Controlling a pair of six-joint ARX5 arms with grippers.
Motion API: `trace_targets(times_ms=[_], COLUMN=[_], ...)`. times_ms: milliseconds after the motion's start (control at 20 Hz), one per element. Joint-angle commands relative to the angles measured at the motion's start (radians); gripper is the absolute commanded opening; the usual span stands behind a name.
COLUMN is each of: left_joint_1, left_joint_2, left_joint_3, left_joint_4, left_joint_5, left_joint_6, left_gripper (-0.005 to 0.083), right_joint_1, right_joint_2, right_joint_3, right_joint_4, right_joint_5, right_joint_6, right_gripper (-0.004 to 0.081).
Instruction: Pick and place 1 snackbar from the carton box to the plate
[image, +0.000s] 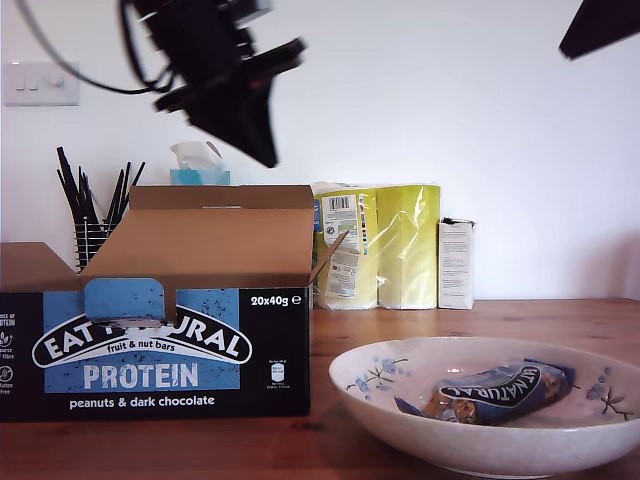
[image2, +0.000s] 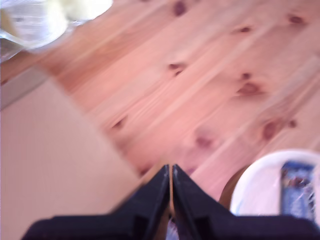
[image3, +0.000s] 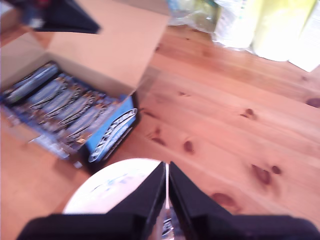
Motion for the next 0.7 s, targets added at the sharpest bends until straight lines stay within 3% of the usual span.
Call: trace_targets(times_ms=[0, 100, 350, 450, 650], left_joint_1=[0.044, 0.103, 0.234, 0.271, 0.293], left_joint_2=[-0.061, -0.127, -0.300, -0.391, -0.607], left_joint_3=[-0.069, -0.149, -0.349, -0.437, -0.617], left_joint_4=[0.059, 0.117, 0.256, 0.310, 0.387], left_joint_5=[0.002, 0.003, 0.003, 0.000, -0.035], left_joint_6=[0.006, 0.006, -0.002, -0.011, -0.018], left_gripper=[-0.0020, -0.0020, -0.0020, -0.0020, -0.0020], right_joint_1=[-0.055, -0.142, -0.349, -0.376, -0.354], right_joint_2=[0.018, 0.044, 0.050, 0.035, -0.033], right_joint_3=[0.007, 0.003, -0.048, -0.078, -0.153], right_joint_4=[0.056, 0.112, 0.219, 0.263, 0.343], right_joint_5=[0.000, -0.017, -0.153, -0.173, -0.185], right_joint_6=[0.008, 0.008, 0.003, -0.006, -0.016], right_gripper=[-0.0013, -0.0013, -0.0013, -0.0013, -0.0013])
